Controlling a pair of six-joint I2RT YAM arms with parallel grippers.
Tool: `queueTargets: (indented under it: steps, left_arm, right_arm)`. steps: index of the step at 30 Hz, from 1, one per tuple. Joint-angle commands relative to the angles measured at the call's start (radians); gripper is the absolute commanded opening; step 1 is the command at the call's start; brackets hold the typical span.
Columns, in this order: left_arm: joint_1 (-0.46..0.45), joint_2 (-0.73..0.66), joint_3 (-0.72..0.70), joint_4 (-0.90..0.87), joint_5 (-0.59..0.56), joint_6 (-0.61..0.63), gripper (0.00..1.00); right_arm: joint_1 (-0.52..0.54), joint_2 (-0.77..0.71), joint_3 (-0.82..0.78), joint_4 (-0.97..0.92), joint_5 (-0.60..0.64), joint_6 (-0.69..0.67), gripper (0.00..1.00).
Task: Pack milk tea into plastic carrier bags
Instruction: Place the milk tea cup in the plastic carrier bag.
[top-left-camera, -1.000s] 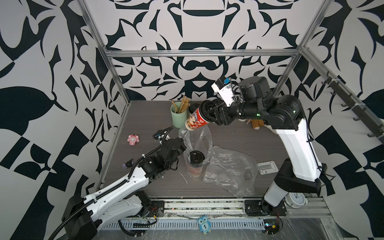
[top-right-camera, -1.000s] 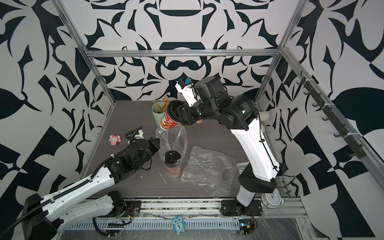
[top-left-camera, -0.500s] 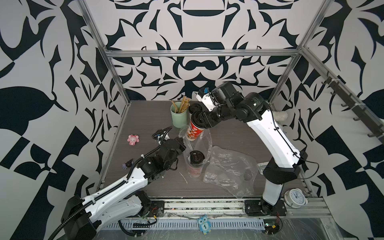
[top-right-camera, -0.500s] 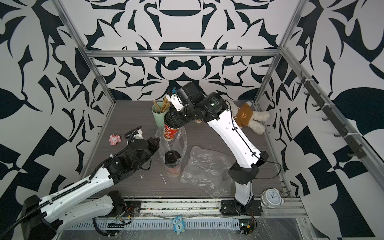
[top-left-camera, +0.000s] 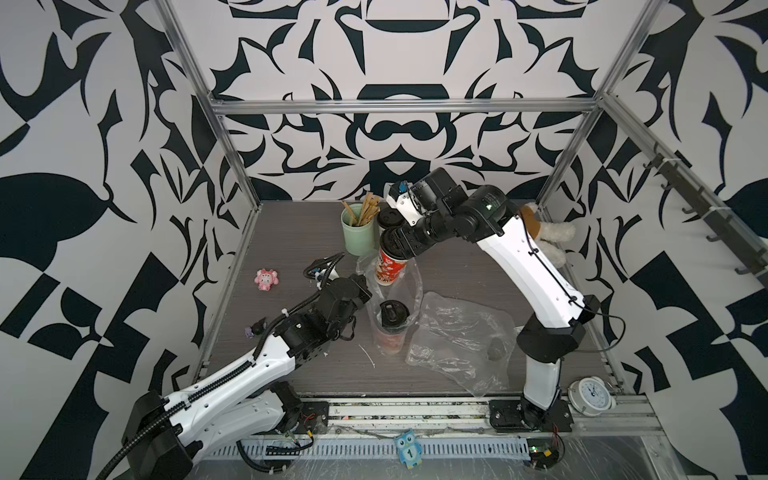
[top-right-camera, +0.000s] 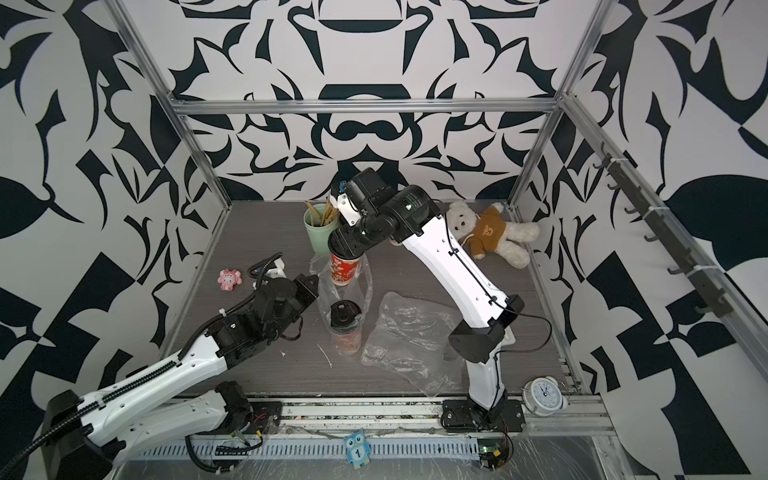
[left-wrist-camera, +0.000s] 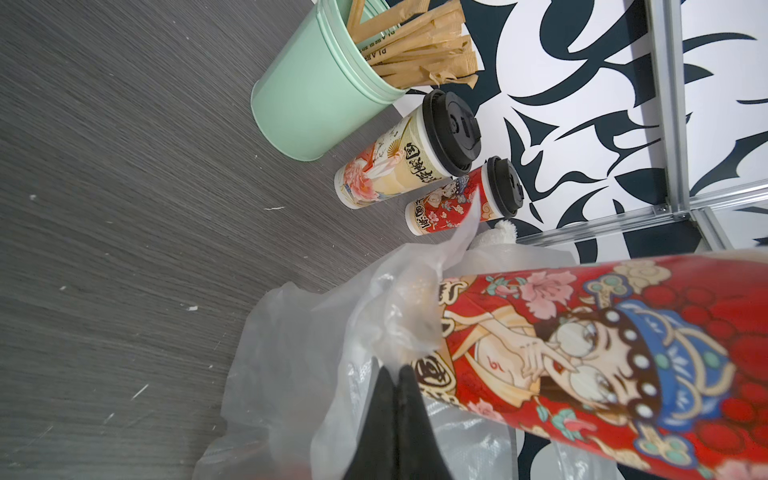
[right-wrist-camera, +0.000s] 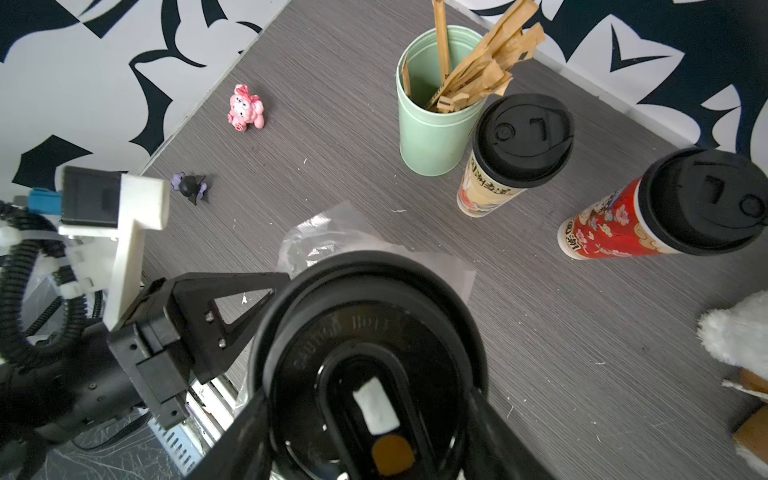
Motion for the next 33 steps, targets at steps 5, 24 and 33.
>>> queueTargets:
  steps: [5,24,33]
  left_arm:
    - [0.003,-0.013,-0.006,0.0,-0.028,0.002,0.0]
    - [0.002,-0.005,0.014,0.037,-0.034,0.044,0.0]
    - [0.003,-0.018,0.031,0.053,-0.066,0.084,0.0]
  right_arm:
    - [0.0,-0.066,-0.046,0.018,0.053,-0.011,0.46]
    - [0.042,0.046,-0.081,0.078,0.062,-0.012,0.42]
    - [0.09,0.081,-0.148,0.111,0.104,-0.012,0.4]
